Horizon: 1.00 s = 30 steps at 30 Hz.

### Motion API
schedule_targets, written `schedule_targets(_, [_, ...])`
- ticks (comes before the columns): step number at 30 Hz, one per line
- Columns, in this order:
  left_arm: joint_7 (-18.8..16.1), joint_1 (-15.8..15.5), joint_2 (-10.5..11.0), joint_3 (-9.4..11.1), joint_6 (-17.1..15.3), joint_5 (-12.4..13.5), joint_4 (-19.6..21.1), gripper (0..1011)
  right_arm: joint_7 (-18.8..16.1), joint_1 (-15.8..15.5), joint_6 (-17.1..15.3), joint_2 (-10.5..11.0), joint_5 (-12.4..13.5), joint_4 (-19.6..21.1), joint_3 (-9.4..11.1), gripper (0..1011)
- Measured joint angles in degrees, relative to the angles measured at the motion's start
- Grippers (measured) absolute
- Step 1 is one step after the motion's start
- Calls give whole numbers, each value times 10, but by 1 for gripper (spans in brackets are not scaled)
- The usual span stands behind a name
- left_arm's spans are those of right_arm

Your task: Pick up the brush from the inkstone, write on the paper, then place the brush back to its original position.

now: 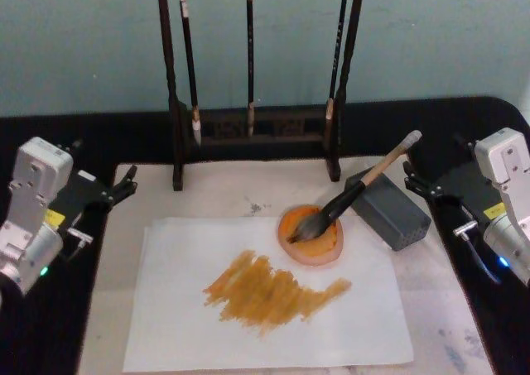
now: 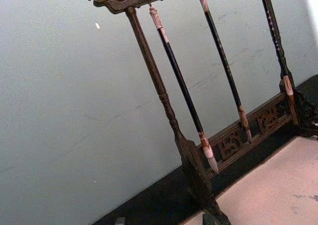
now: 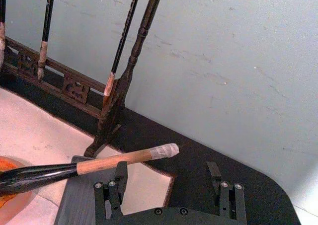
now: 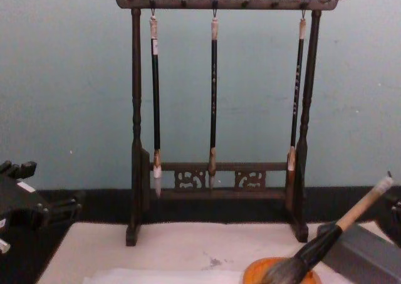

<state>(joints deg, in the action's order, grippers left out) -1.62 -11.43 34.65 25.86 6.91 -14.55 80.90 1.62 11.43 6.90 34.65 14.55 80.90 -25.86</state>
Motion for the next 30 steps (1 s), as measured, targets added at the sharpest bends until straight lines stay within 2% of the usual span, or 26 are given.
schedule_targets(30, [0,0,0,0,0,0,0,1010,0,0,0,0,0,0,0,1000])
